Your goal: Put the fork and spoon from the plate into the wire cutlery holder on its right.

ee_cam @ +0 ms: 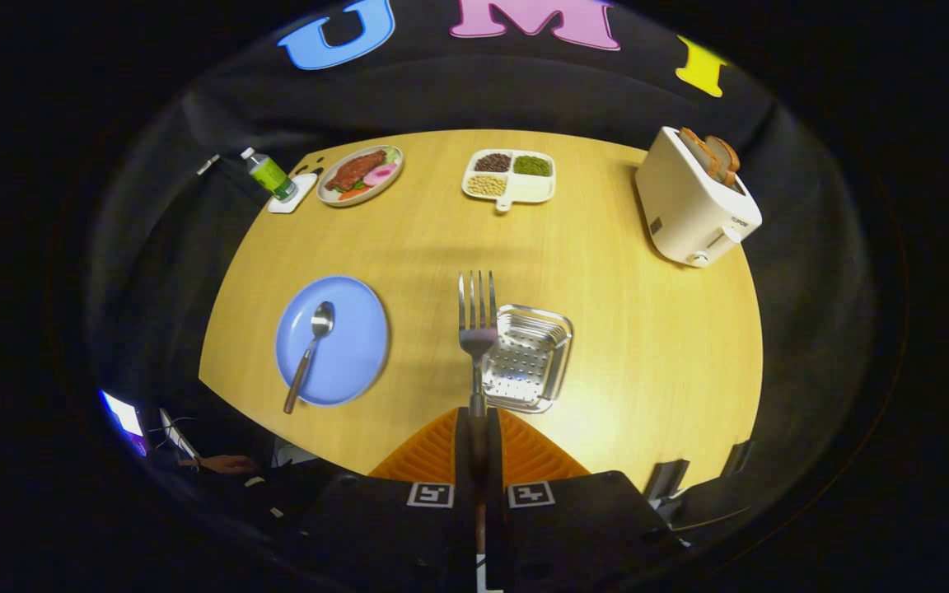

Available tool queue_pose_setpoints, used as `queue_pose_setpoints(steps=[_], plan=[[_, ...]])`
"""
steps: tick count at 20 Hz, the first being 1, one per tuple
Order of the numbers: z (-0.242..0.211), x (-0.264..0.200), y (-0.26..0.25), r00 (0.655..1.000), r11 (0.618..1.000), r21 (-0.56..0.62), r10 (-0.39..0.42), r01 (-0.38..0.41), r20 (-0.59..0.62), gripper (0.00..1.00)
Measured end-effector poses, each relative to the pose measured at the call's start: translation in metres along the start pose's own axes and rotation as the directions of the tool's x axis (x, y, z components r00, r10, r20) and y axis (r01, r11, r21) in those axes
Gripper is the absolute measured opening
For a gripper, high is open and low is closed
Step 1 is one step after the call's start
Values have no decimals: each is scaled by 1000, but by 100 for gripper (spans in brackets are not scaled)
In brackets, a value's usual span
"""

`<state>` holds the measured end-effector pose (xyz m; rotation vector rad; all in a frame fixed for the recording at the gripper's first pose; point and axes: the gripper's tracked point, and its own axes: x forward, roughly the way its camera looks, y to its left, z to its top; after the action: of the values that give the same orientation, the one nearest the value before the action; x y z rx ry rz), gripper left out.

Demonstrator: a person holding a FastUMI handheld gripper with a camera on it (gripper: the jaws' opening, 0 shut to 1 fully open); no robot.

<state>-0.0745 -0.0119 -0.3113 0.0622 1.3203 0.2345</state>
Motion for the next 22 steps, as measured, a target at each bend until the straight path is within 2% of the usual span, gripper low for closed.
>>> queue_pose_setpoints(steps=[4, 9, 16, 22], plan=[[-20, 9, -25, 986, 999, -44, -6, -2, -165, 9], [-39, 30, -32, 931, 997, -70, -6, -21, -365, 9], [-30, 53, -24, 900, 996, -83, -18, -20, -435, 10], [-20, 58, -24, 916, 999, -49, -6, -15, -402, 11]])
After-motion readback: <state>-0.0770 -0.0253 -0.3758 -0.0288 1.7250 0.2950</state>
